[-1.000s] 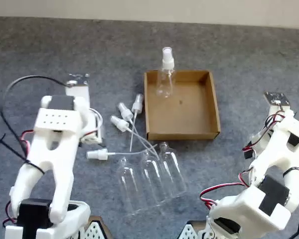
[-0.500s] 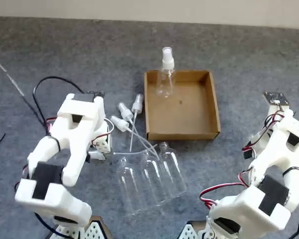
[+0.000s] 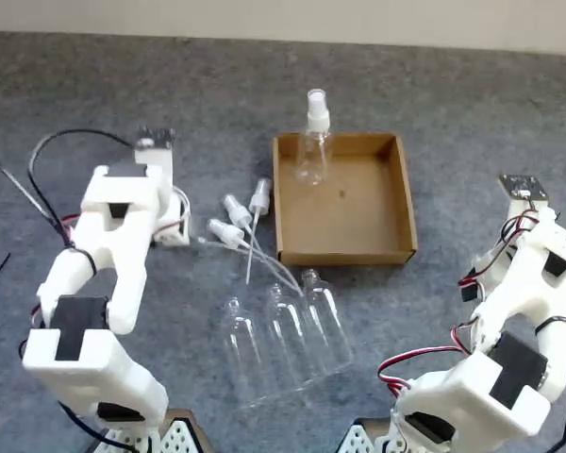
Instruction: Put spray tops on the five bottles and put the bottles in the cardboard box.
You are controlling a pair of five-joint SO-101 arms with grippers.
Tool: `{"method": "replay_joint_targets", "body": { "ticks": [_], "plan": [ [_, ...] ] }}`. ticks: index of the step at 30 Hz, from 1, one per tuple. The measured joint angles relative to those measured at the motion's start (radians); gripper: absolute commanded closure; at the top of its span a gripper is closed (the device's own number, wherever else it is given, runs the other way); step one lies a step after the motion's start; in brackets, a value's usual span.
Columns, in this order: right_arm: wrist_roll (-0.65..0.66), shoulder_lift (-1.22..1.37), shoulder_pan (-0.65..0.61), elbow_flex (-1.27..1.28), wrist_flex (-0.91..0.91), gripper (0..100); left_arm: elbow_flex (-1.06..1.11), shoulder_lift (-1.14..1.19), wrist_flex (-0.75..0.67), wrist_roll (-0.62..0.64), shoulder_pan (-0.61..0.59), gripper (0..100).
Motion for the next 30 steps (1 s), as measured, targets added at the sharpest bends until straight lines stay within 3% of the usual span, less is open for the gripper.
{"method": "replay_joint_targets", "body": {
  "ticks": [7,11,15,20,27,30],
  "plan": [
    [0.000,0.000,-0.002,0.000,0.000,99.5,-0.155,0.000,0.049,0.000,-0.095,80],
    [0.000,0.000,-0.008,0.000,0.000,99.5,-0.192,0.000,0.137,0.183,-0.098,80],
    [0.000,0.000,-0.032,0.000,0.000,99.5,-0.195,0.002,0.103,0.385,-0.078,80],
    [0.000,0.000,-0.043,0.000,0.000,99.3,-0.195,0.078,0.031,0.545,-0.005,80],
    [0.000,0.000,-0.041,0.000,0.000,99.1,-0.198,0.252,-0.043,0.624,0.002,80],
    [0.005,0.000,-0.041,0.000,0.000,94.6,-0.199,0.252,-0.043,0.626,0.002,88]
  ]
}}
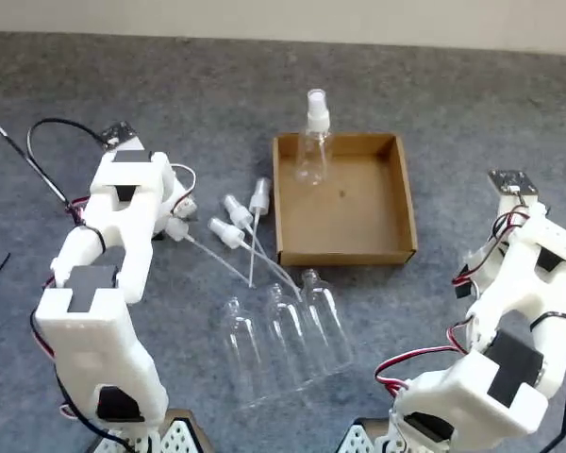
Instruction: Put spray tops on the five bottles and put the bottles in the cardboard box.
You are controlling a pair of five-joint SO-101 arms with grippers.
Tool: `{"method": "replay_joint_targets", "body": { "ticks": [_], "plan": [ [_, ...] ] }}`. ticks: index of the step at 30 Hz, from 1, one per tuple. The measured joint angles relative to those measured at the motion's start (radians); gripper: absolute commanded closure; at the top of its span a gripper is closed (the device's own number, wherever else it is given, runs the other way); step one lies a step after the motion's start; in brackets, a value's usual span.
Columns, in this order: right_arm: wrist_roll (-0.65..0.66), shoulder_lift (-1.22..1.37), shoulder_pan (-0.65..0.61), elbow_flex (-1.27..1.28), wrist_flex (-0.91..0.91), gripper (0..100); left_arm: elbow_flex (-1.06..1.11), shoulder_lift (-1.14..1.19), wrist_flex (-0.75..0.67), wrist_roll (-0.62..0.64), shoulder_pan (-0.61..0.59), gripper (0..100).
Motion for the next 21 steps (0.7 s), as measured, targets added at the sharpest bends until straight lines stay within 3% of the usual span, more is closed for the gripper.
{"method": "replay_joint_targets", "body": {
  "ticks": [4,10,21],
  "plan": [
    [0.000,0.000,0.000,0.000,0.000,90.4,-0.006,0.000,-0.015,0.003,0.006,98],
    [0.002,0.002,0.071,-0.023,0.002,90.3,-0.040,0.005,-0.023,-0.129,0.008,98],
    [0.002,0.109,0.109,-0.244,0.003,89.9,-0.299,0.008,0.253,-0.690,-0.015,99]
  ]
}}
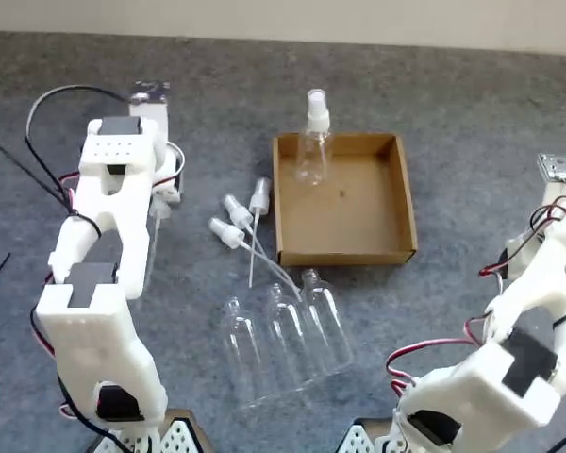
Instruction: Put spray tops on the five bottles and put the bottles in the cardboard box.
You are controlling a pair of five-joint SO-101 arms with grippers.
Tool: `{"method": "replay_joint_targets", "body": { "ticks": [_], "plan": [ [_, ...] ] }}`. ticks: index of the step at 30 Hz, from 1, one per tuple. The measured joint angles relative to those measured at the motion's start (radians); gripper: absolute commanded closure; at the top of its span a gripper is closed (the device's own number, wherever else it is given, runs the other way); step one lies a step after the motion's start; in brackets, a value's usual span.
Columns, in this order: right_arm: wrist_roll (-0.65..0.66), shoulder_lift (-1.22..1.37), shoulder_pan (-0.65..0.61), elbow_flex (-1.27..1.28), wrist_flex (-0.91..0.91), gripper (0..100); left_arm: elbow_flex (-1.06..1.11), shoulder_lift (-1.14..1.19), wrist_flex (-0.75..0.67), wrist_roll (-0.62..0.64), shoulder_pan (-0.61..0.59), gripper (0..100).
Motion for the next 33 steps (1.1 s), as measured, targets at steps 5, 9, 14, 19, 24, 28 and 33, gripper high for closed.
{"method": "replay_joint_targets", "body": {
  "ticks": [5,9,14,19,24,28,33],
  "plan": [
    [-0.008,0.163,-0.005,-0.129,0.002,82.5,0.012,0.000,0.084,-0.160,0.000,99],
    [-0.034,0.233,-0.046,-0.233,0.057,78.0,0.084,0.000,0.084,-0.195,0.008,99],
    [-0.034,0.264,-0.087,-0.299,0.124,77.8,0.209,0.000,-0.006,-0.196,0.041,99],
    [-0.034,0.264,-0.112,-0.310,0.158,77.8,0.301,-0.014,-0.103,-0.199,0.063,99],
    [-0.034,0.338,-0.137,-0.313,0.155,77.8,0.316,-0.023,-0.117,-0.201,0.066,99],
    [-0.037,0.404,-0.149,-0.345,0.153,78.3,0.316,-0.023,-0.117,-0.201,0.066,99],
    [-0.037,0.437,-0.146,-0.436,0.149,92.4,0.316,-0.023,-0.117,-0.201,0.066,99]
  ]
}}
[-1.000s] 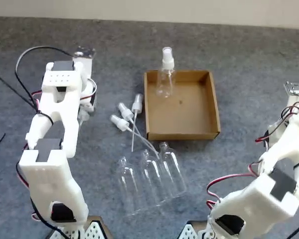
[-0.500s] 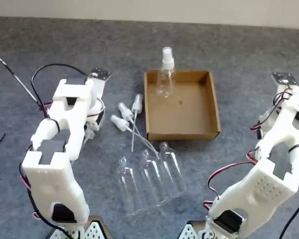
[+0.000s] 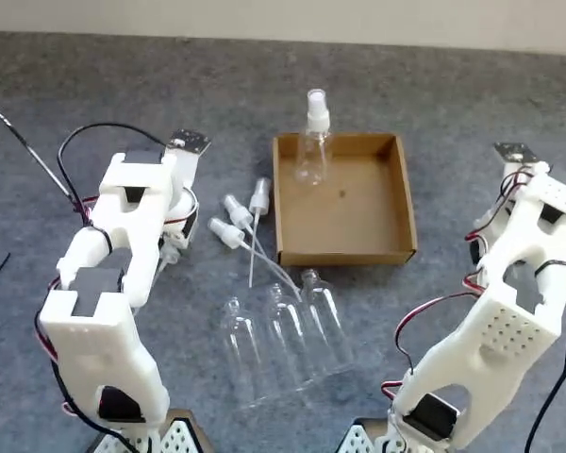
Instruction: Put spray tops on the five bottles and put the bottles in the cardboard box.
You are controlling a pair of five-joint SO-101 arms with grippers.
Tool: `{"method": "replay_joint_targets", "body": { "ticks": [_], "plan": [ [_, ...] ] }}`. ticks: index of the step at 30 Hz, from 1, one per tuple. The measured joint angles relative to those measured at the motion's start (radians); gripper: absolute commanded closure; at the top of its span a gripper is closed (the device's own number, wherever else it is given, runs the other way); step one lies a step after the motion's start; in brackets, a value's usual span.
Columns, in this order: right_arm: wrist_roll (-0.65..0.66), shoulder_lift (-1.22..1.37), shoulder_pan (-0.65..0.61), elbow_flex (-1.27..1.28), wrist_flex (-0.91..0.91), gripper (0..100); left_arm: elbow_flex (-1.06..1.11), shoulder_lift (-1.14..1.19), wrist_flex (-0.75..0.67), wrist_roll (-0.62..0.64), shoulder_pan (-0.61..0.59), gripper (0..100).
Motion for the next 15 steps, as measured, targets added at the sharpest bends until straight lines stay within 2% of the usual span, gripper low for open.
{"method": "replay_joint_targets", "body": {
  "ticks": [3,9,15],
  "plan": [
    [0.000,0.000,0.000,-0.029,0.003,99.6,0.000,0.000,0.000,0.000,0.000,99],
    [-0.041,-0.028,-0.017,-0.124,0.135,99.5,0.002,-0.018,0.000,0.000,0.000,99],
    [-0.164,-0.270,-0.121,-0.192,0.193,99.5,0.005,-0.206,-0.002,0.017,0.006,99]
  ]
}}
